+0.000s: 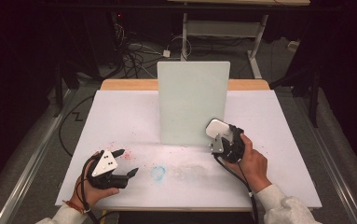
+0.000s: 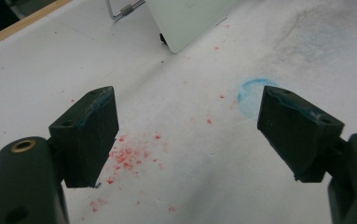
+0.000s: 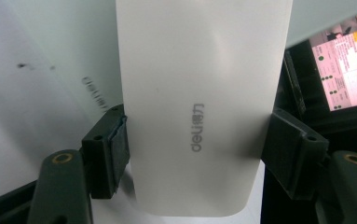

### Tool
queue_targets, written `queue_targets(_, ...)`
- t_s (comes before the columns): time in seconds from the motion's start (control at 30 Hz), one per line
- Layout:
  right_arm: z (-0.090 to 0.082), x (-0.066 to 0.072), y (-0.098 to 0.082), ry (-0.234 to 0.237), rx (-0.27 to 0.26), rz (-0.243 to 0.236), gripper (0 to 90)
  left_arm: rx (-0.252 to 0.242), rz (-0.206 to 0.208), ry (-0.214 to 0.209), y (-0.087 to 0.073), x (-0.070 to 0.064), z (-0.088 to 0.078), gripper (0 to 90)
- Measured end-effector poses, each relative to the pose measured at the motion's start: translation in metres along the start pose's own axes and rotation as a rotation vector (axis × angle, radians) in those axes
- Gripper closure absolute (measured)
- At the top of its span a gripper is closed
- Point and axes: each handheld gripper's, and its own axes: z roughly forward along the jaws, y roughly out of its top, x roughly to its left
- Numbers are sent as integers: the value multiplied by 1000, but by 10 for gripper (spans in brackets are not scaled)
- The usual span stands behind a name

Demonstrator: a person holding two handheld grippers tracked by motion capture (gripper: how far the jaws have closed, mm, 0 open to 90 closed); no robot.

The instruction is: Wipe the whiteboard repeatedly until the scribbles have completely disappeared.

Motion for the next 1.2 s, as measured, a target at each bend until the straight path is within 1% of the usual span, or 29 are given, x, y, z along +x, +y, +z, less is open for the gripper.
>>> queue_targets(0.13,-1,7,4,-14,7,-35,312,-2,-1,0,0,0,0,196)
queue_targets(0.17,-1,9,6,-11,4,-36,312,-1,-1,-1,0,0,0,195)
queue_targets(0.23,-2,11,12,-9,-7,-53,312,1,1,-2,0,0,1,195)
queue_targets(0.3,-3,13,22,-9,-20,-57,312,1,2,-3,1,0,1,195)
queue_targets(0.33,-3,13,28,-6,-29,-48,312,2,2,-3,1,0,1,195)
queue_targets(0.4,-4,15,39,-16,-45,-51,312,1,3,-4,1,0,1,195)
queue_targets(0.5,-5,14,56,-14,-72,-42,312,-1,1,-4,0,1,1,195)
queue_targets(0.57,-6,16,67,-16,-85,-33,312,0,0,-4,0,1,1,196)
queue_targets(0.6,-6,16,73,-19,-91,-41,311,-1,-1,-5,0,1,1,195)
queue_targets(0.63,-7,17,79,-21,-98,-32,311,-1,0,-6,0,1,1,195)
queue_targets(0.77,-8,24,100,-31,-111,-47,311,-3,0,-8,0,1,0,195)
queue_targets(0.93,-9,39,121,-44,-116,-89,311,-5,1,-10,0,1,0,195)
queue_targets(1.0,-9,46,127,-48,-108,-107,311,-5,2,-10,-1,1,-1,195)
queue_targets(1.03,-9,50,128,-46,-113,-118,311,-4,1,-10,-1,1,-1,196)
queue_targets(1.07,-8,55,129,-51,-115,-131,311,-4,1,-11,-1,1,-2,196)
queue_targets(1.13,-9,63,130,-30,-94,-173,311,-4,0,-11,-1,1,-2,195)
queue_targets(1.17,-8,67,130,-39,-96,-202,311,-5,0,-9,-1,1,-2,195)
queue_targets(1.2,-8,71,129,-39,-93,-215,311,-5,-1,-9,-2,1,-2,195)
